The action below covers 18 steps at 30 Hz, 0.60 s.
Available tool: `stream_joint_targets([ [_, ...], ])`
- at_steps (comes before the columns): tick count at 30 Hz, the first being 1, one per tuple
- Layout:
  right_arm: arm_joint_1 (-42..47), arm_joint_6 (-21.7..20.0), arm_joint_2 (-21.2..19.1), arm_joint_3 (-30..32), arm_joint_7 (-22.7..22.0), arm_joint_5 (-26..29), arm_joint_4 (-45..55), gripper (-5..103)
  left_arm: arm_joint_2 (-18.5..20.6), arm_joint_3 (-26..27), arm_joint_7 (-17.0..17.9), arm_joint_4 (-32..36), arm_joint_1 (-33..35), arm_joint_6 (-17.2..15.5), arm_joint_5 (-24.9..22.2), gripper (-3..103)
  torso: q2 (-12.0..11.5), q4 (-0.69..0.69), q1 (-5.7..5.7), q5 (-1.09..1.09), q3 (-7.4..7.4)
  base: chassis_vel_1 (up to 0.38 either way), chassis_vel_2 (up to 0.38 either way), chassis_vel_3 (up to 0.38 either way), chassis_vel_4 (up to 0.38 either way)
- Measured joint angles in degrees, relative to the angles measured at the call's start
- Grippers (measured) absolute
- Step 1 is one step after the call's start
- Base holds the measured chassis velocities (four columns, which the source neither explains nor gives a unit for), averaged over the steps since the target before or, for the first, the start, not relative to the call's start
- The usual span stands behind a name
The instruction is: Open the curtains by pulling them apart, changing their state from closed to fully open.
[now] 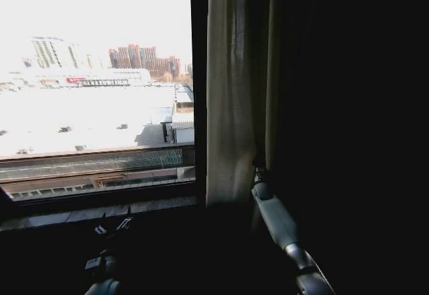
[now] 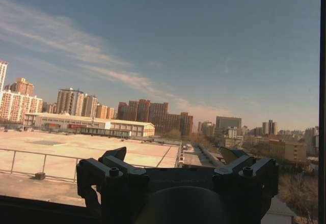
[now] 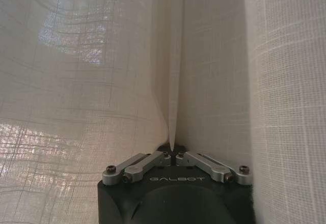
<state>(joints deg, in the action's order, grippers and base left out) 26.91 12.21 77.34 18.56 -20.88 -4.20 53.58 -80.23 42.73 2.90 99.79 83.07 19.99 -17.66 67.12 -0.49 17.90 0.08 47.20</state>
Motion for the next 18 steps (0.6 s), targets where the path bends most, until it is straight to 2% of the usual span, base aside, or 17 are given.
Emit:
stream_joint_targets([
  [5,1.8,-0.1,0.1,-0.8,1.1,0.9,3.2,0,0.0,0.0,0.0,0.0,0.0,0.0,0.0,100,0.0,-0.01,0.0,0.0,0.0,0.0,0.0,0.0,0.0],
  [6,2.9,-0.1,0.1,-1.7,2.9,2.4,5.5,-3,0.0,0.0,0.0,0.0,0.0,0.0,0.0,100,0.0,0.0,0.0,0.0,0.0,0.0,0.0,0.0,0.0],
  [7,3.8,-0.1,-0.1,-2.3,4.8,3.3,7.4,1,0.0,0.0,0.0,0.0,0.0,0.0,0.0,100,0.0,0.0,0.0,0.01,0.0,0.0,0.0,0.0,0.0],
  [9,4.9,-0.1,-0.2,-2.8,6.4,4.1,9.5,1,0.0,0.0,0.0,0.0,0.0,0.0,0.0,100,0.0,0.01,0.0,0.0,0.0,0.0,0.0,0.0,0.0],
  [11,7.5,-0.5,-0.5,-3.8,8.4,5.4,15.0,12,0.0,0.0,0.0,0.0,0.0,0.0,0.0,100,0.0,0.0,0.0,-0.01,-0.01,0.0,0.0,0.0,0.0],
  [12,7.5,-0.5,-0.5,-3.8,8.4,5.4,15.0,12,0.0,0.0,0.0,0.0,0.0,0.0,0.0,100,0.0,0.0,0.0,-0.01,-0.01,0.0,0.0,0.0,0.0],
  [15,11.0,-1.8,-1.3,-4.9,9.1,7.0,20.8,28,0.0,0.0,0.0,0.0,0.0,0.0,0.0,100,0.0,-0.01,0.0,0.0,-0.01,0.0,0.0,0.0,0.0],
  [16,11.0,-1.8,-1.3,-4.9,9.1,7.0,20.8,28,0.0,0.0,0.0,0.0,0.0,0.0,0.0,100,0.0,-0.01,0.0,0.0,-0.01,0.0,0.0,0.0,0.0],
  [18,13.9,-2.3,-2.2,-5.2,9.3,7.8,24.3,39,0.0,0.0,0.0,0.0,0.0,0.0,0.0,100,0.0,-0.01,0.0,0.01,0.0,0.0,0.0,0.0,0.0],
])
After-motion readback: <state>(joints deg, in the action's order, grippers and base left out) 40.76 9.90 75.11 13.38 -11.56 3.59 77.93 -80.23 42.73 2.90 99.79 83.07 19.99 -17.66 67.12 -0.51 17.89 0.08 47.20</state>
